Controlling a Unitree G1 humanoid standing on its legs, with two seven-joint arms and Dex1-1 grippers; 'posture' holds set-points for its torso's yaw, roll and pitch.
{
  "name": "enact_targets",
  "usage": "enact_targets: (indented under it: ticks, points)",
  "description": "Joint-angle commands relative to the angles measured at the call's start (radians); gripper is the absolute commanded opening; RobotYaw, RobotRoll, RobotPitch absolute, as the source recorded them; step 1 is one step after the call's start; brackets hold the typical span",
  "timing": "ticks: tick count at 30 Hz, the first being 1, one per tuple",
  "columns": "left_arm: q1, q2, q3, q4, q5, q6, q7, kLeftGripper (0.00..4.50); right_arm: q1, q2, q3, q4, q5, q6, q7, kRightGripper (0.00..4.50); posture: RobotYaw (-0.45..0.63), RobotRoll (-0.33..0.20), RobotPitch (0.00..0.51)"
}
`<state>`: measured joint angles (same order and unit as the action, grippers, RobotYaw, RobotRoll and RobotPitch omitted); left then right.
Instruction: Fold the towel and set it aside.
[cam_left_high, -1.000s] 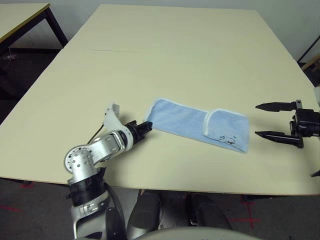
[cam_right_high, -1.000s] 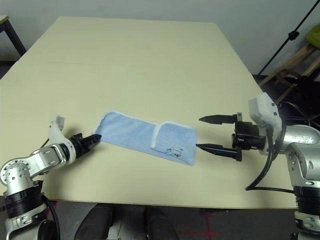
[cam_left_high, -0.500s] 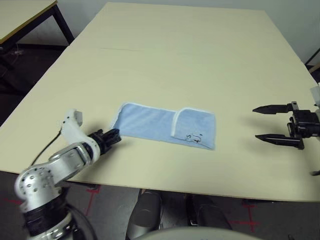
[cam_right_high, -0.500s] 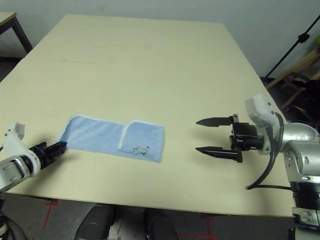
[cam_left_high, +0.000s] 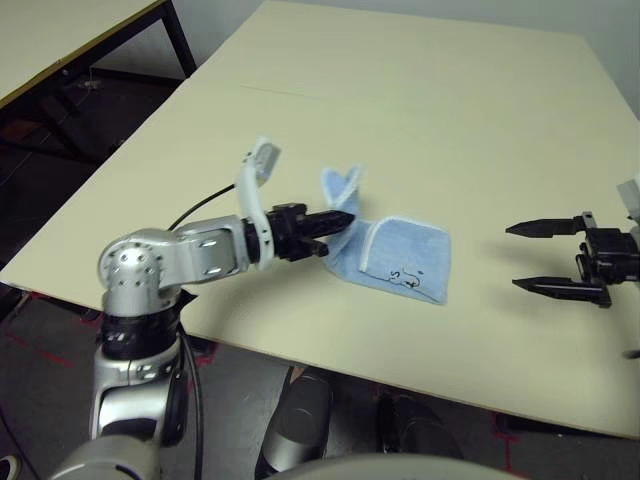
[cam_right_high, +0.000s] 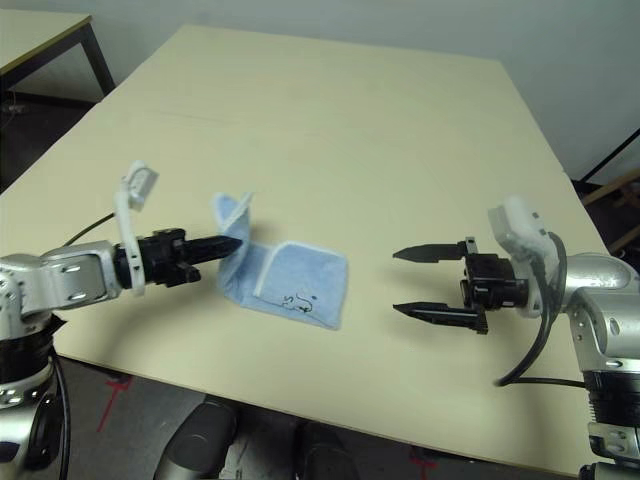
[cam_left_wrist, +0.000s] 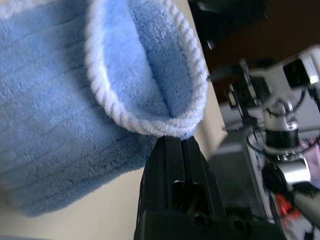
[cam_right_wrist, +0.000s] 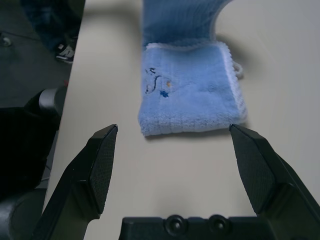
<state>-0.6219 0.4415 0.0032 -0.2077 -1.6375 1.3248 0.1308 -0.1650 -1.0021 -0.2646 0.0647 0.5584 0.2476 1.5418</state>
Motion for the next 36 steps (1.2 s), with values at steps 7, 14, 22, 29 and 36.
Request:
enact_targets:
  ticks: [7,14,22,29,36]
  points:
    - [-0.120,-0.069,-0.229,0.240,0.339,0.006,-0.422,0.02,0.056,-0.014,-0.054,-0.062,0.025,0.018,-0.031,4.50,0.09,0.000,0.161]
    - [-0.185,-0.149,-0.354,0.356,0.604,-0.086,-0.660,0.22,0.081,-0.017,-0.069,-0.091,0.035,0.031,-0.047,4.50,0.07,0.000,0.164]
    - [-0.167,-0.047,-0.336,0.218,0.705,-0.027,-0.762,2.73,0.070,0.010,-0.040,-0.116,0.036,0.077,-0.107,4.50,0.09,0.000,0.169]
    - [-0.095,0.143,-0.115,0.024,0.706,-0.091,-0.820,4.48,-0.022,0.092,0.050,-0.194,0.061,0.259,-0.271,4.50,0.12,0.000,0.168]
    - [0.048,0.143,0.012,-0.017,0.883,-0.497,-0.859,4.48,-0.140,0.229,0.151,-0.251,0.032,0.271,-0.382,4.50,0.15,0.000,0.165]
